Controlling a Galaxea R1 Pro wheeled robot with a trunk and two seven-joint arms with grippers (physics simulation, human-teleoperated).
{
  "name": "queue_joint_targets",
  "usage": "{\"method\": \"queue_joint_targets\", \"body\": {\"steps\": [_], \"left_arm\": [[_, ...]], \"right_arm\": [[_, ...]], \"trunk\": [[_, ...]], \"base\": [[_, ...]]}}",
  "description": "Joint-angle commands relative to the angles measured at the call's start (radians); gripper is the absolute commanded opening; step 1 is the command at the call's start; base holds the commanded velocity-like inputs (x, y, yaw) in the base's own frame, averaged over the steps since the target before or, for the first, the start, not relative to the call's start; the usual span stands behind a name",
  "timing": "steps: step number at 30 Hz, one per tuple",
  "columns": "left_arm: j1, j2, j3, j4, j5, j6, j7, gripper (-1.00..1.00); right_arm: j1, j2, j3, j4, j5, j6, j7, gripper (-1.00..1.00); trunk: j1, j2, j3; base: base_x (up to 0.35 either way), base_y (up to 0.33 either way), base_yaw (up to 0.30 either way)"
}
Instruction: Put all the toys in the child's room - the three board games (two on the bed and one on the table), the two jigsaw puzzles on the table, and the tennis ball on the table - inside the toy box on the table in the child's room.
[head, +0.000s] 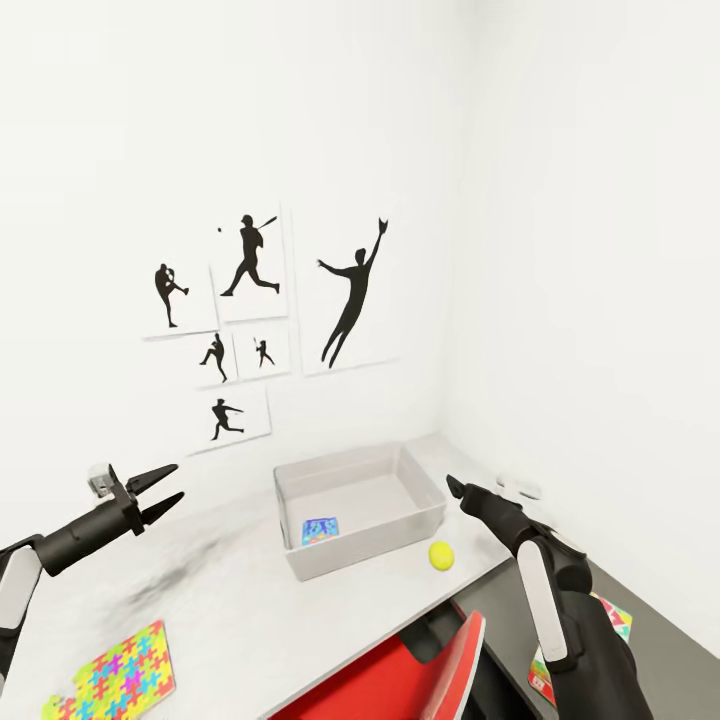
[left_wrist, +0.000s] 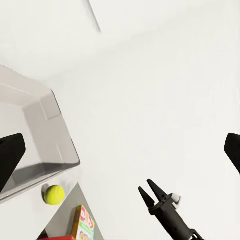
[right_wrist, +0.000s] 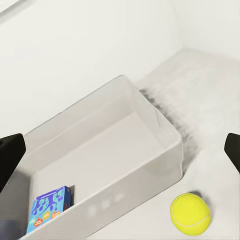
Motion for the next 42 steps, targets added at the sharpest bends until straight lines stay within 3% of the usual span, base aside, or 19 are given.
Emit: {"method": "queue_joint_targets", "body": {"steps": [1,6,13,23,42], "left_arm": [[0.000,0.000,0.002,0.001,-0.002,0.004,-0.004,1.00],[-0.001,0.001,0.002,0.001,-0.003,0.004,-0.004,1.00],[-0.001,0.001,0.003,0.001,-0.002,0.004,-0.003,1.00],[-0.001,0.001,0.002,0.001,-0.002,0.004,-0.003,1.00],[-0.001,0.001,0.002,0.001,-0.003,0.002,-0.003,1.00]], "right_arm": [[0.000,0.001,-0.004,-0.001,0.000,0.005,0.006,1.00],[0.000,0.001,-0.005,-0.002,-0.001,0.005,0.011,1.00],[0.000,-0.002,-0.006,-0.003,-0.001,0.007,0.069,1.00],[0.000,0.002,-0.006,-0.003,0.000,0.005,0.076,1.00],[0.000,0.004,-0.004,-0.001,0.000,0.004,0.076,1.00]], "trunk": [[0.000,-0.001,0.000],[0.000,-0.001,0.000],[0.000,-0.001,0.000],[0.000,-0.001,0.000],[0.000,-0.001,0.002]], "base": [[-0.010,0.005,0.000],[-0.005,0.002,0.000],[-0.001,0.000,0.000],[-0.004,0.001,-0.006],[-0.142,0.058,-0.238]]}}
